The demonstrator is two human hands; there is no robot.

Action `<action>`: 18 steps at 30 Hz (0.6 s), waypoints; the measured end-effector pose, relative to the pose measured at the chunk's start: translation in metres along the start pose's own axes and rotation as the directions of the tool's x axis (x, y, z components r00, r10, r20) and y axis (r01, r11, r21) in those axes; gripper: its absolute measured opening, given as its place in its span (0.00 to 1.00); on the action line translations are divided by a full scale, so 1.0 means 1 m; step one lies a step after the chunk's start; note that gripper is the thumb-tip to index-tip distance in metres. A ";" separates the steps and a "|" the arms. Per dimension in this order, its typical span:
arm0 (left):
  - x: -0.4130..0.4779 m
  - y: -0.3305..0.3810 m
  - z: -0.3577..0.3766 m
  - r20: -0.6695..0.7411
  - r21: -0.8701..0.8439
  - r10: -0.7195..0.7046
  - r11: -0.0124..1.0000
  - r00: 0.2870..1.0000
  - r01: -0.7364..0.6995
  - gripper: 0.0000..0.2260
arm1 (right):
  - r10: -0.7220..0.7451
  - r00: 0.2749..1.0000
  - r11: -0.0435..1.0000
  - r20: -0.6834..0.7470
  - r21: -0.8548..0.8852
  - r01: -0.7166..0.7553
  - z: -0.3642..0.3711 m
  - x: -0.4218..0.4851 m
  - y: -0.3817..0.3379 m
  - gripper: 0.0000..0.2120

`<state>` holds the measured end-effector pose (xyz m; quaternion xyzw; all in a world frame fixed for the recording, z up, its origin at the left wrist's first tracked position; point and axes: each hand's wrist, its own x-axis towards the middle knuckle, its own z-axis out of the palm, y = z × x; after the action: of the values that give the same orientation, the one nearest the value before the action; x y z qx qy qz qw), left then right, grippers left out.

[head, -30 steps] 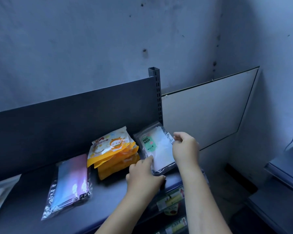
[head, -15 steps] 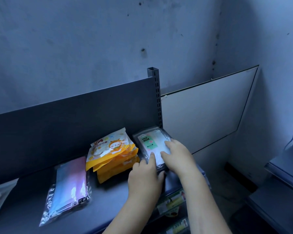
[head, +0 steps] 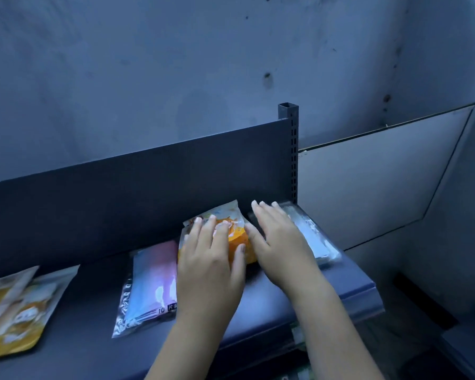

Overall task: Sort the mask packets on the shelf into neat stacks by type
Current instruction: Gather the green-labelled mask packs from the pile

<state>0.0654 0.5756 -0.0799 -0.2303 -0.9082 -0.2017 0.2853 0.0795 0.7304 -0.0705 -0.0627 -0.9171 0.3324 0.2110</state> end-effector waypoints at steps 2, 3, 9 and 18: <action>-0.003 -0.017 -0.009 0.029 0.056 -0.085 0.995 0.996 0.083 0.27 | -0.027 1.000 0.999 0.012 -0.018 0.027 0.011 -0.003 -0.013 0.29; -0.005 -0.025 -0.014 0.048 0.083 -0.123 0.989 0.991 0.119 0.28 | -0.039 0.999 0.999 0.022 -0.027 0.040 0.017 -0.005 -0.020 0.29; -0.020 -0.082 -0.043 0.242 0.211 -0.247 0.957 0.938 0.198 0.38 | -0.119 0.991 0.987 0.055 -0.101 0.124 0.063 -0.014 -0.069 0.34; -0.039 -0.186 -0.098 0.239 0.274 -0.444 0.884 0.863 0.379 0.40 | -0.196 0.962 0.975 0.187 -0.064 0.211 0.151 -0.018 -0.166 0.32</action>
<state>0.0368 0.3639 -0.0733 -0.0247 -0.9850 -0.1211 0.1203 0.0353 0.5095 -0.0756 0.0537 -0.9470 0.2747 0.1576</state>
